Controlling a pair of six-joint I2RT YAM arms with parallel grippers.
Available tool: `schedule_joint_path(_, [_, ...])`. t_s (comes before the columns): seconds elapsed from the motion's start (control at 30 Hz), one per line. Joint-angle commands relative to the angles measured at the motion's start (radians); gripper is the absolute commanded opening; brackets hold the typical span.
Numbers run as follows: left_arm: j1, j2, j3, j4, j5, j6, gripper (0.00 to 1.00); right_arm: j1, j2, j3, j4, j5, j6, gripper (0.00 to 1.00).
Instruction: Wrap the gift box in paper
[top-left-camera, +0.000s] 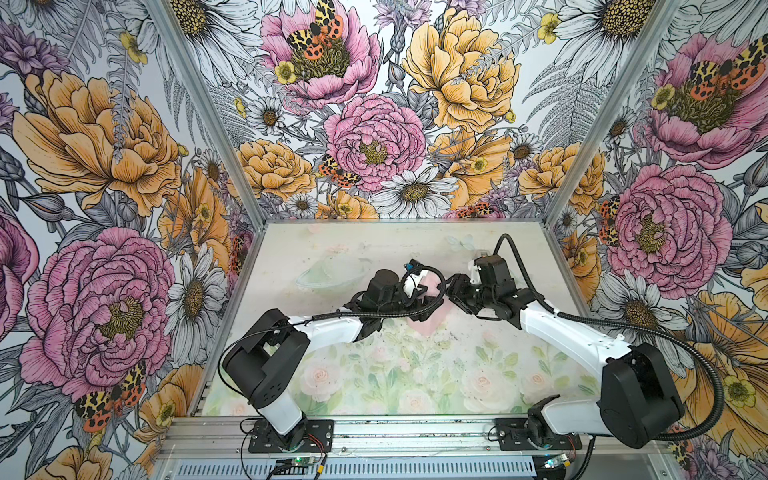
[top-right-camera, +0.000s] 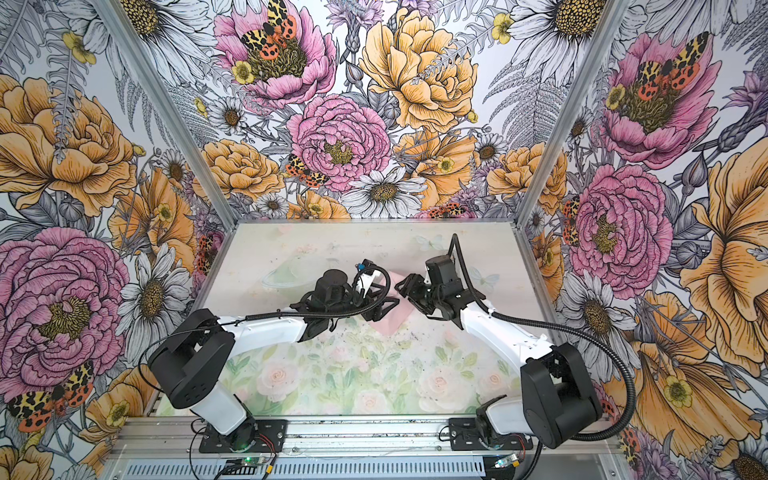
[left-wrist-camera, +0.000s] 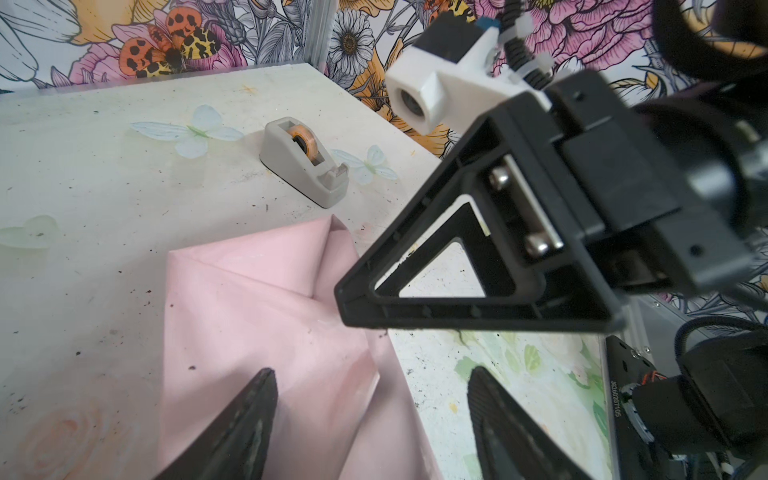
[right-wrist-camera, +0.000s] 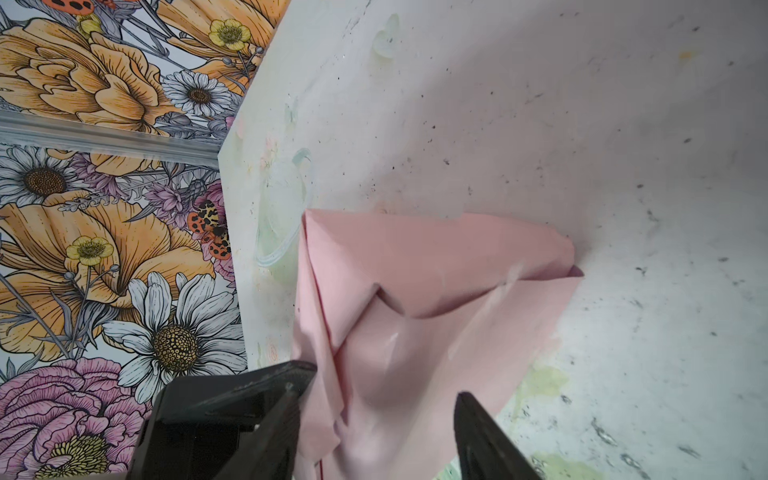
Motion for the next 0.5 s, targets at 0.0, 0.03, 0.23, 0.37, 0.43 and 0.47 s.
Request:
schedule_joint_path(0.0, [0.002,0.006,-0.033,-0.038,0.074,-0.019,0.75,0.010,0.030,0.030,-0.019,-0.038,-0.029,0.61])
schedule_joint_path(0.03, [0.001,0.006,-0.034,-0.038,0.073,-0.012,0.76,0.013,0.041,0.035,-0.019,-0.052,-0.036,0.61])
schedule_joint_path(0.23, [-0.004,0.013,-0.038,-0.037,0.075,0.017,0.78,0.021,0.066,0.062,-0.018,-0.116,-0.070,0.62])
schedule_joint_path(0.37, [-0.013,0.020,-0.037,-0.038,0.080,0.034,0.79,0.020,0.070,0.065,-0.018,-0.124,-0.077,0.63])
schedule_joint_path(0.43, [-0.016,0.019,-0.036,-0.037,0.081,0.037,0.80,0.020,0.090,0.065,-0.019,-0.124,-0.077,0.63])
schedule_joint_path(0.47, [-0.017,0.017,-0.036,-0.038,0.082,0.038,0.80,0.020,0.101,0.067,-0.024,-0.124,-0.080,0.62])
